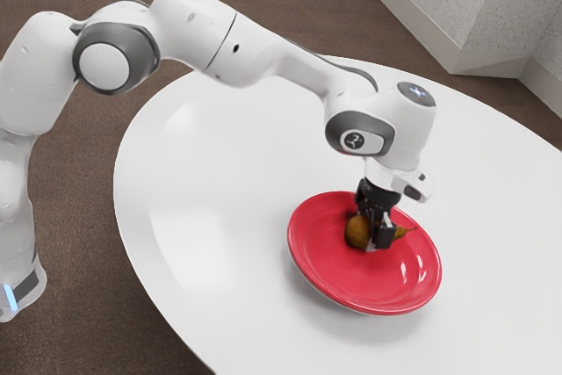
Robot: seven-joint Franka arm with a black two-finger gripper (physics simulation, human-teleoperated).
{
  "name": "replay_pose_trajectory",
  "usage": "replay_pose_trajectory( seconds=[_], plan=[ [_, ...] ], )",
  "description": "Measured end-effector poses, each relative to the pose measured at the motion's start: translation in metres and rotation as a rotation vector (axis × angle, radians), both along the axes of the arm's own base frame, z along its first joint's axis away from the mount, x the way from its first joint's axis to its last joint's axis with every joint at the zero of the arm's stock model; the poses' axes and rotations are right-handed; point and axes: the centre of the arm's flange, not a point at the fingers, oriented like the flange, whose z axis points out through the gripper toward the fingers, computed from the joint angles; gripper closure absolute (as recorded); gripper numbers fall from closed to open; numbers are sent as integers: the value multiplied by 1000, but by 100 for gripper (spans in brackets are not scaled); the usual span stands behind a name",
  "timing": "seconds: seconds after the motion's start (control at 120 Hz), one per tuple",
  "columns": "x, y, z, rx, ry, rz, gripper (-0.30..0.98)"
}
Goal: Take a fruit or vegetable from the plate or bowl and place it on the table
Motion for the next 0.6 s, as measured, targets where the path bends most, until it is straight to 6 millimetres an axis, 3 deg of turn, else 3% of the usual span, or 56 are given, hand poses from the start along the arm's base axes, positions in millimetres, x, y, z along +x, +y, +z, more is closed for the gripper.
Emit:
replay_pose_trajectory(
  seconds=[0.058,0.15,0.2,0.3,0.358,0.425,0.5,0.6],
  plan=[
    [-1,7,21,10,-40,10,37],
    [-3,44,67,35,-121,70,37],
    [-1,81,81,45,-144,134,36],
    [2,174,86,43,-147,303,35],
    [1,209,83,32,-138,366,36],
    [0,223,81,19,-133,395,37],
    [0,223,79,5,-127,398,21],
    [0,223,80,-9,-128,399,10]
  ],
)
